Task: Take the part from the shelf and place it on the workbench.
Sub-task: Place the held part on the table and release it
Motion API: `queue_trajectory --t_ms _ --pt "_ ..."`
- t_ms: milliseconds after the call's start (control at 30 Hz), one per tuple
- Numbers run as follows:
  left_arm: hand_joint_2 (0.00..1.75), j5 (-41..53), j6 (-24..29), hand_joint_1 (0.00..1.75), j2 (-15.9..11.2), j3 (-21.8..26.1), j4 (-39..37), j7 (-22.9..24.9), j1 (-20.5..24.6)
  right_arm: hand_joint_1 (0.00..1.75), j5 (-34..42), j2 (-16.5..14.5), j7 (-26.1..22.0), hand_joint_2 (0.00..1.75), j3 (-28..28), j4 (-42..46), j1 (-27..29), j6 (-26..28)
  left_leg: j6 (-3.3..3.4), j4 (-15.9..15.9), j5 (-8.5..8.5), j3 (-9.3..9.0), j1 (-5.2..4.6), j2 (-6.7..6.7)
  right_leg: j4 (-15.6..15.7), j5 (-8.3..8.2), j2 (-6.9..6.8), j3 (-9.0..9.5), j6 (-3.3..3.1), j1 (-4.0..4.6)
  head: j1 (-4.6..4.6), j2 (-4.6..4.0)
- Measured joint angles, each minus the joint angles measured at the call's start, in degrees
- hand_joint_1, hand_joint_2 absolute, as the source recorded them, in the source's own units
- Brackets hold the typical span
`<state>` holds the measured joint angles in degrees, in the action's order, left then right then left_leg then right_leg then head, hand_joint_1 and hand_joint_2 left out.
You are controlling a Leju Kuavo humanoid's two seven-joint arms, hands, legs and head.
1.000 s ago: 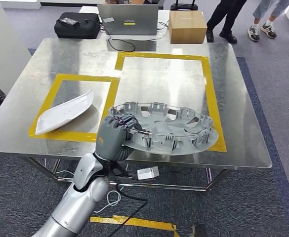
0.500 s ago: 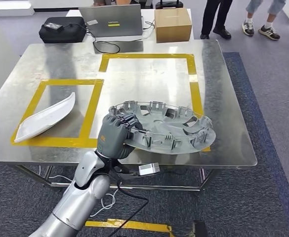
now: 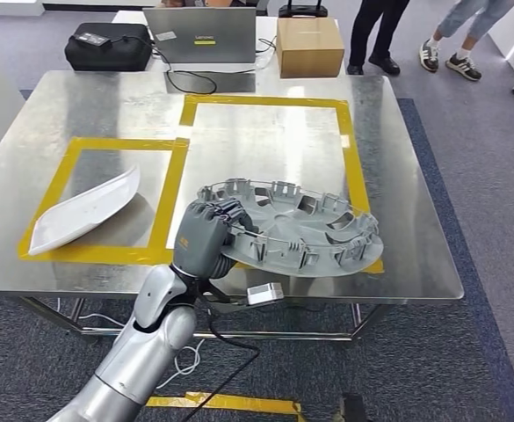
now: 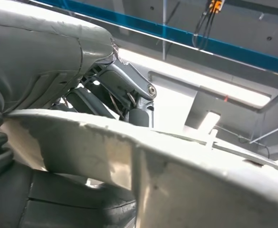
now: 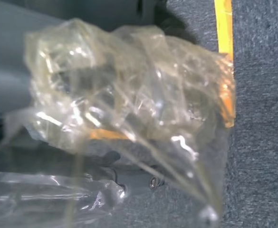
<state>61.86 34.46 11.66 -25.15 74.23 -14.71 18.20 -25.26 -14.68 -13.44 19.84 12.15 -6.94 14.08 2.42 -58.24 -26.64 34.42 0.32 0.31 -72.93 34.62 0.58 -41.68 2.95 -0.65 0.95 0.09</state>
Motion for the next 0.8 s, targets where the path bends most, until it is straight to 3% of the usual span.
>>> queue_trajectory --t_ms 33,67,133,200,367,667,800 --pt "1.75 0.0 -0.1 1.75 0.0 0.0 -0.3 0.1 0.0 0.00 0.0 0.0 0.0 0.00 0.0 0.0 0.1 0.0 0.01 0.0 -0.06 -0.05 -0.01 0.00 -1.0 -0.31 -0.03 -0.75 0.15 -0.03 -0.01 0.00" --pt "1.75 0.1 -0.3 1.75 0.0 0.1 -0.5 0.3 0.1 0.00 0.0 0.0 0.0 0.00 0.0 0.0 0.1 0.0 -0.03 0.0 -0.14 -0.17 0.00 -0.02 0.3 -1.74 -0.09 -0.29 0.20 -0.06 -0.02 0.00" --pt "1.75 0.3 -0.9 1.75 0.0 0.2 -1.1 0.8 0.3 0.00 0.0 0.0 0.1 0.00 0.0 0.0 0.0 0.0 -0.31 -0.1 -0.40 -0.57 -0.02 -0.07 7.7 -5.66 -0.40 3.23 0.06 -0.08 -0.01 0.00" --pt "1.75 0.6 -2.0 1.75 0.1 0.4 -2.0 1.5 0.9 0.00 0.0 0.0 0.2 0.00 0.0 0.0 -0.2 -0.1 -0.74 -0.3 -0.67 -0.67 -0.28 -0.13 13.7 -7.46 -0.65 6.45 -0.39 -0.02 0.05 0.00" --pt "1.75 0.8 -3.3 1.75 0.4 1.0 -4.2 2.3 1.9 0.00 0.0 0.0 0.3 0.00 0.0 0.0 -0.1 -0.3 -0.16 -0.2 -0.58 -0.72 -0.61 -0.06 15.0 -7.51 -0.35 7.21 -0.88 0.10 0.27 0.00" --pt "1.75 1.8 -9.3 1.75 1.6 1.1 -10.9 4.6 5.0 0.00 -0.3 0.0 0.9 0.00 -0.4 0.0 -0.3 -0.7 -1.33 0.3 -0.30 -0.86 -0.51 -0.06 14.9 -7.42 -0.40 7.18 -1.43 0.21 0.23 0.00" --pt "1.75 2.1 -10.7 1.75 2.3 1.0 -13.5 5.6 6.3 0.00 -0.4 0.0 1.3 0.00 -0.6 0.0 -0.5 -0.7 -1.49 0.3 -0.27 -0.85 -0.54 -0.06 14.9 -7.49 -0.40 7.20 -1.50 0.15 0.23 0.00"
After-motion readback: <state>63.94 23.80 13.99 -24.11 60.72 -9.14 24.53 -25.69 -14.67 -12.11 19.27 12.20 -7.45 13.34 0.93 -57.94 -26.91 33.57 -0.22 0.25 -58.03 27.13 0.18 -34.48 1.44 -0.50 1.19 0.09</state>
